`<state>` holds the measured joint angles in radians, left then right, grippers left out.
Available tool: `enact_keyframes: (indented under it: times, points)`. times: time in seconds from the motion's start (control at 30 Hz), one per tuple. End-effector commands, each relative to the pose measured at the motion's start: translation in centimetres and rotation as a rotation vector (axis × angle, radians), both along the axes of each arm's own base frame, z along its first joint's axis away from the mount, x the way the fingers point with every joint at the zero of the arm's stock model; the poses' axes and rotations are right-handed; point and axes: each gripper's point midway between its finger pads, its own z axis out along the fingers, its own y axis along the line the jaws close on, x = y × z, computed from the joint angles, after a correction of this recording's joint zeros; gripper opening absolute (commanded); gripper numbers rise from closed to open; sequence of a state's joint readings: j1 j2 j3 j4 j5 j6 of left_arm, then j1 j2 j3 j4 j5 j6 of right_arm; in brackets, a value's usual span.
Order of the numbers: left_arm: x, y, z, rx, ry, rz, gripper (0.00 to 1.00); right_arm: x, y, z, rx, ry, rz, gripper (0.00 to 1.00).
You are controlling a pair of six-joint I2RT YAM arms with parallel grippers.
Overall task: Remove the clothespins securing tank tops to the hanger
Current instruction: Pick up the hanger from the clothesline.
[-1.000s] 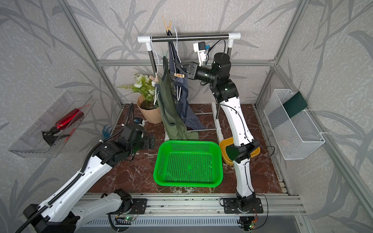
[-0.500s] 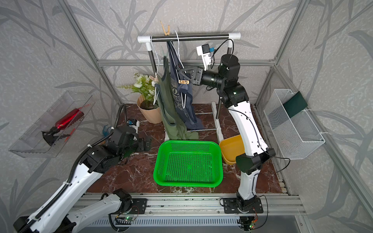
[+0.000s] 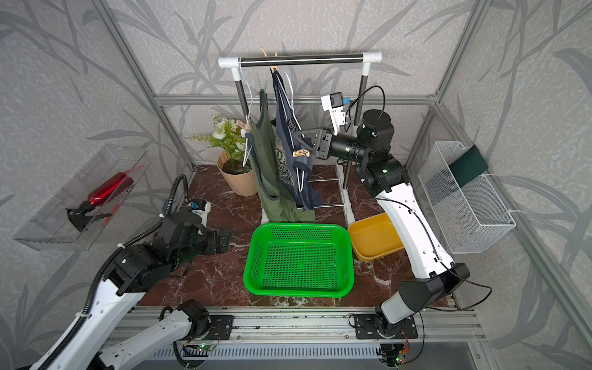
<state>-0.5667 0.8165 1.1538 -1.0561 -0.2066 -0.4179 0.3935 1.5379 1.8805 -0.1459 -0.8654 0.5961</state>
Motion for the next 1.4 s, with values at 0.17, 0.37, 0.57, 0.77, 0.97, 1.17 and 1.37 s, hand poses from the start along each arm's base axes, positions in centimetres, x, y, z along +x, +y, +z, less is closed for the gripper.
enact_keyframes:
  times: [0.17, 0.37, 0.57, 0.77, 0.97, 1.17, 1.37]
  points:
    - [-1.3, -0.9, 2.7, -0.147, -0.004, 0.005, 0.94, -3.0, -0.8, 0.0, 0.024, -0.14, 0.029, 0.0]
    - [-1.2, -2.8, 4.7, -0.241, -0.018, -0.049, 0.85, -3.8, -1.0, -2.9, 0.009, -0.116, 0.038, 0.0]
    - [-0.8, -3.6, 6.8, -0.312, -0.075, -0.051, 0.84, -3.9, -0.8, -7.4, -0.032, -0.067, 0.057, 0.0]
    - [0.5, -5.9, 7.6, -0.336, -0.098, -0.098, 0.84, -4.3, -0.6, -11.2, -0.049, -0.024, 0.093, 0.0]
    - [1.7, -7.7, 8.5, -0.31, -0.116, -0.127, 0.84, -5.5, -0.5, -14.0, -0.078, 0.0, 0.147, 0.0]
    - [3.3, -9.8, 9.5, -0.302, -0.158, -0.144, 0.84, -6.6, -0.9, -16.1, -0.125, 0.008, 0.159, 0.0]
    - [5.1, -9.1, 12.2, -0.219, -0.289, -0.124, 0.84, -8.7, -1.9, -17.1, -0.176, 0.001, 0.161, 0.0]
